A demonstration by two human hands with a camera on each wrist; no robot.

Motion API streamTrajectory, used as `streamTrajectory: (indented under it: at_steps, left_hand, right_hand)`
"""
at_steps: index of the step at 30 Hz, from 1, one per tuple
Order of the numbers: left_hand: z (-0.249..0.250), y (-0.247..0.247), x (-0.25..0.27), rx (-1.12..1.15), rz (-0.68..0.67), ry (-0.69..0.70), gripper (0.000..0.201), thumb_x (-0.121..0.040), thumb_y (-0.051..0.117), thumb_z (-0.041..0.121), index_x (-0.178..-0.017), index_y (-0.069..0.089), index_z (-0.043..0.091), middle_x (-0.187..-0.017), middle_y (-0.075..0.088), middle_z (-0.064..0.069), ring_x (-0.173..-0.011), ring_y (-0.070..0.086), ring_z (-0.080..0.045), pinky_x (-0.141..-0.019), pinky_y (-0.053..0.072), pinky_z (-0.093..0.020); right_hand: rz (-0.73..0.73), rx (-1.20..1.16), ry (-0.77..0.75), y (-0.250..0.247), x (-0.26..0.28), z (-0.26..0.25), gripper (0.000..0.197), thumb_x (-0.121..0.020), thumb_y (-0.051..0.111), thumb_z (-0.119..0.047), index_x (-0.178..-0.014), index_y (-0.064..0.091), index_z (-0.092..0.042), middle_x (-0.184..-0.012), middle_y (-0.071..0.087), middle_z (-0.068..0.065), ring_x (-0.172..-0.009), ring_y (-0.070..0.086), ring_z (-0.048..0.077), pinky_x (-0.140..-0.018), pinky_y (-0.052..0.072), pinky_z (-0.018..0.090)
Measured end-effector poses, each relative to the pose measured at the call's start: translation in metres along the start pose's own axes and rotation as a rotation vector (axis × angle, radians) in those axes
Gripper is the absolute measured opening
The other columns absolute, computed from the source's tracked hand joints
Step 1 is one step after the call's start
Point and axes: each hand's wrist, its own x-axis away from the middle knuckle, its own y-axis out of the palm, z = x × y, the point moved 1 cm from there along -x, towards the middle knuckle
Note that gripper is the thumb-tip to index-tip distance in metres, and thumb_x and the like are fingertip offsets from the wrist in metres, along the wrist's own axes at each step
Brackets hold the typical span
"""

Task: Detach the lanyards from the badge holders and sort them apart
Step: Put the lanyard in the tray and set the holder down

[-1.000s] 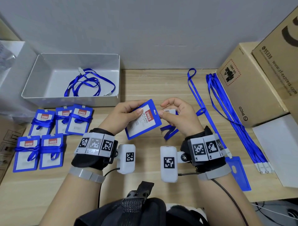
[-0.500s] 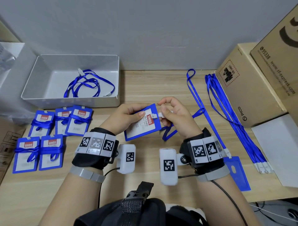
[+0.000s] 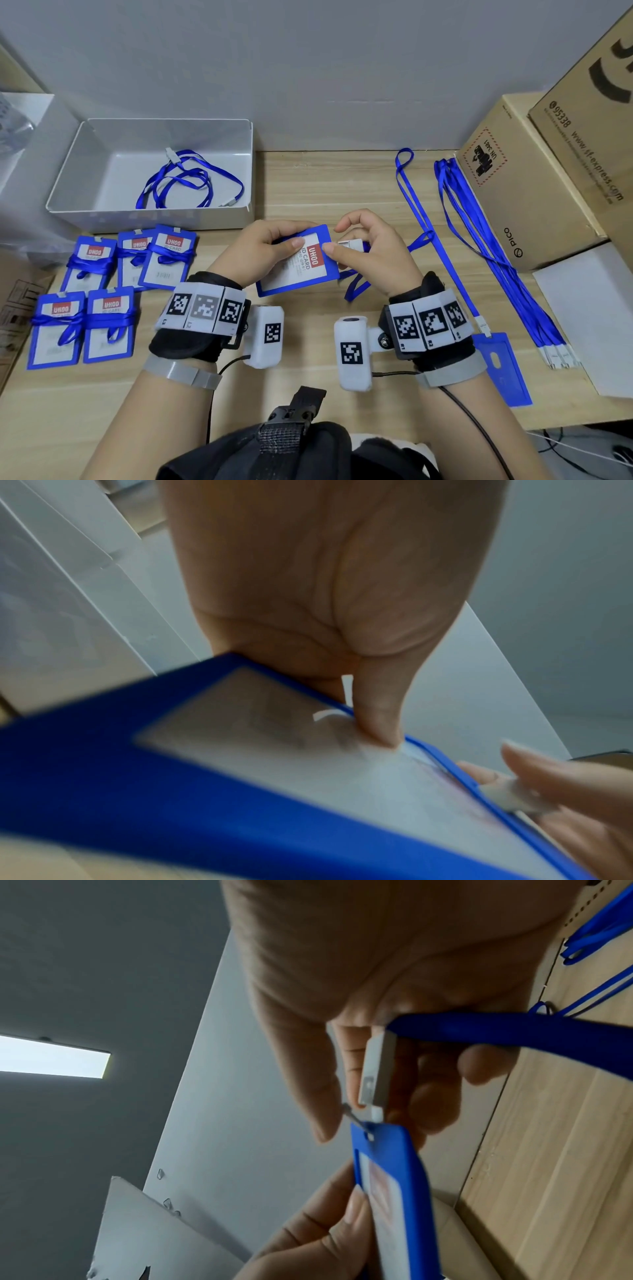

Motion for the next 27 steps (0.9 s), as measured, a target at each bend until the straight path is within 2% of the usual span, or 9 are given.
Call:
streamTrajectory:
  at_steps: [7, 11, 13, 15, 17, 19, 21, 25, 27]
  left_hand:
    - [-0.004, -0.006, 0.000, -0.086, 0.040, -0.028, 0.031, -0.092, 0.051, 0.010, -0.115, 0.056, 0.030, -0.092, 0.063, 0.018, -0.082, 0.057, 0.003, -0.073, 0.042, -0.005]
    - [-0.003, -0.004, 0.000, -0.097, 0.032, -0.029, 0.027, -0.092, 0.053, 0.013, -0.114, 0.059, 0.026, -0.098, 0.065, 0.009, -0.083, 0.058, 0.003, -0.077, 0.044, -0.011]
    - [-0.003, 0.001, 0.000, -0.030, 0.001, -0.022, 0.019, -0.086, 0.062, 0.020, -0.106, 0.064, 0.023, -0.094, 0.067, 0.007, -0.078, 0.060, 0.003, -0.075, 0.046, -0.013]
    - [-0.002, 0.008, 0.000, 0.050, -0.035, -0.036, 0.019, -0.075, 0.067, 0.029, -0.092, 0.064, 0.022, -0.083, 0.069, 0.005, -0.074, 0.062, -0.005, -0.070, 0.049, -0.019]
    - [-0.004, 0.015, -0.002, 0.100, -0.052, -0.051, 0.016, -0.074, 0.072, 0.022, -0.085, 0.061, 0.020, -0.074, 0.068, 0.007, -0.067, 0.063, -0.006, -0.064, 0.049, -0.019]
    - [-0.006, 0.021, -0.005, 0.197, -0.031, -0.067, 0.013, -0.081, 0.067, 0.008, -0.088, 0.059, 0.016, -0.074, 0.070, 0.006, -0.067, 0.065, -0.006, -0.063, 0.052, -0.021]
    - [-0.009, 0.027, -0.009, 0.325, 0.031, -0.088, 0.011, -0.084, 0.060, 0.005, -0.089, 0.060, 0.015, -0.073, 0.071, 0.007, -0.068, 0.067, -0.007, -0.063, 0.054, -0.024]
    - [-0.010, 0.041, -0.016, 0.555, 0.075, -0.114, 0.012, -0.089, 0.051, 0.006, -0.093, 0.061, 0.012, -0.076, 0.073, 0.006, -0.073, 0.069, -0.009, -0.066, 0.056, -0.024]
    - [-0.007, 0.049, -0.020, 0.640, 0.040, -0.107, 0.016, -0.091, 0.047, 0.004, -0.093, 0.061, 0.010, -0.078, 0.073, 0.006, -0.075, 0.069, -0.008, -0.068, 0.056, -0.023]
  right_hand:
    - [-0.018, -0.006, 0.014, -0.003, -0.001, 0.005, 0.025, -0.081, 0.062, -0.003, -0.081, 0.050, -0.025, -0.061, 0.066, -0.004, -0.066, 0.065, 0.018, -0.071, 0.053, 0.058]
    - [-0.029, -0.012, -0.019, -0.003, -0.001, 0.003, 0.029, -0.083, 0.058, 0.002, -0.081, 0.047, -0.025, -0.065, 0.063, 0.002, -0.069, 0.062, 0.021, -0.070, 0.052, 0.045]
    - [-0.028, -0.036, -0.041, -0.005, -0.002, 0.002, 0.031, -0.082, 0.056, 0.004, -0.082, 0.047, -0.025, -0.064, 0.060, 0.003, -0.069, 0.059, 0.022, -0.068, 0.050, 0.034]
    - [-0.004, -0.045, -0.063, -0.006, -0.003, 0.002, 0.032, -0.081, 0.058, 0.003, -0.084, 0.049, -0.027, -0.065, 0.060, 0.005, -0.067, 0.059, 0.024, -0.067, 0.050, 0.035]
    - [0.051, -0.050, -0.079, -0.007, -0.004, 0.003, 0.033, -0.080, 0.061, 0.000, -0.088, 0.049, -0.030, -0.073, 0.062, 0.003, -0.073, 0.061, 0.028, -0.071, 0.050, 0.040]
    - [0.148, -0.049, -0.087, -0.008, -0.003, 0.007, 0.035, -0.078, 0.065, -0.004, -0.095, 0.048, -0.030, -0.091, 0.059, -0.004, -0.090, 0.060, 0.017, -0.084, 0.049, 0.032]
    - [0.251, -0.078, -0.061, -0.011, -0.001, 0.013, 0.038, -0.077, 0.069, -0.009, -0.103, 0.046, -0.024, -0.107, 0.053, -0.003, -0.102, 0.053, 0.012, -0.091, 0.044, 0.025]
    - [0.225, -0.073, 0.118, -0.017, 0.007, 0.028, 0.024, -0.080, 0.067, -0.020, -0.097, 0.050, -0.018, -0.096, 0.057, 0.002, -0.089, 0.056, 0.015, -0.077, 0.046, 0.022]
    - [0.142, -0.047, 0.161, -0.016, 0.014, 0.035, 0.012, -0.083, 0.063, -0.023, -0.088, 0.053, -0.022, -0.094, 0.064, 0.008, -0.087, 0.061, 0.020, -0.076, 0.050, 0.029]
